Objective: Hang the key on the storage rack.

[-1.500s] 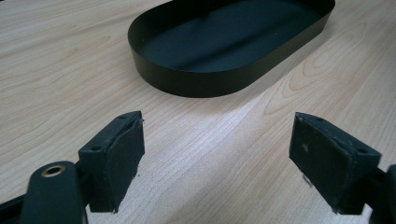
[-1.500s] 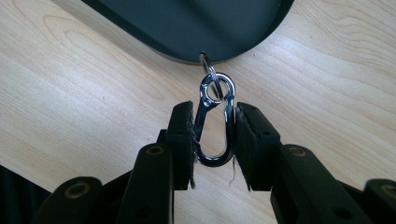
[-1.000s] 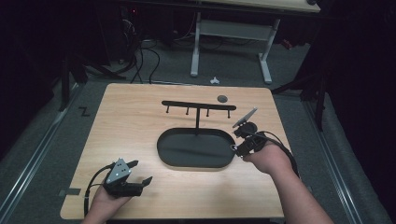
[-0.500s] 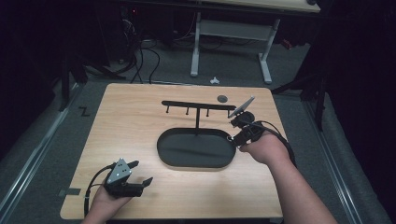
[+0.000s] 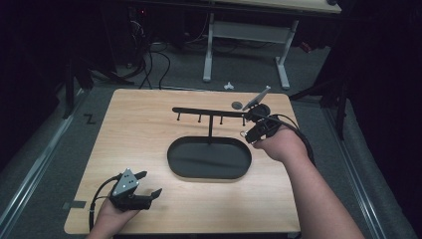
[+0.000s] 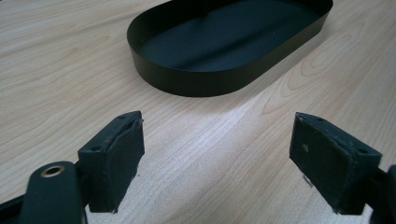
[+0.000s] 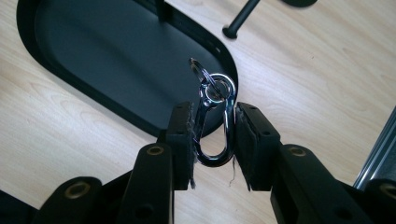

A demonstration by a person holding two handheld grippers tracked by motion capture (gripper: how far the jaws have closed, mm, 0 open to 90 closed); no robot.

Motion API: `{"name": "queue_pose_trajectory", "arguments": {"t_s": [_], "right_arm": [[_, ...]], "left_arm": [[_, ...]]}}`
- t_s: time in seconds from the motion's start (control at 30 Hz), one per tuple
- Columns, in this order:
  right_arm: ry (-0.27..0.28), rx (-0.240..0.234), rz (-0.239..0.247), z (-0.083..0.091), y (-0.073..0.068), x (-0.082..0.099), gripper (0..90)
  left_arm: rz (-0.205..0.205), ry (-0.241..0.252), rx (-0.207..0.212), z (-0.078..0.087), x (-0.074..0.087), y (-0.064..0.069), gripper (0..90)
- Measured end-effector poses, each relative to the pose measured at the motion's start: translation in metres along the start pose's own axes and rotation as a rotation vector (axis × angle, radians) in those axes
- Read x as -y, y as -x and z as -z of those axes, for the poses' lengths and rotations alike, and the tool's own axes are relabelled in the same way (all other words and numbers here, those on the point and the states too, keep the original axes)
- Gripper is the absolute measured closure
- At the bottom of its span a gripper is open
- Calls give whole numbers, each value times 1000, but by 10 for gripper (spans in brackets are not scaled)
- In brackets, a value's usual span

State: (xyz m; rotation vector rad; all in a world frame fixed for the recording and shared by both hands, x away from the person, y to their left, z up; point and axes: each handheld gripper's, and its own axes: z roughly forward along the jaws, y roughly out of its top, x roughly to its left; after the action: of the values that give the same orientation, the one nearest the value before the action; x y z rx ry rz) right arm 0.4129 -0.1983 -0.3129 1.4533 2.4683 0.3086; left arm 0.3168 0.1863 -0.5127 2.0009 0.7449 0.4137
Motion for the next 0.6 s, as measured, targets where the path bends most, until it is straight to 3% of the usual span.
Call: {"name": "queue_pose_trajectory", "arguments": {"t_s": [0.6], "right_arm": [[13, 20, -25, 2, 9, -19, 686]], "left_arm": [[4, -4, 2, 0, 1, -1, 183]]}}
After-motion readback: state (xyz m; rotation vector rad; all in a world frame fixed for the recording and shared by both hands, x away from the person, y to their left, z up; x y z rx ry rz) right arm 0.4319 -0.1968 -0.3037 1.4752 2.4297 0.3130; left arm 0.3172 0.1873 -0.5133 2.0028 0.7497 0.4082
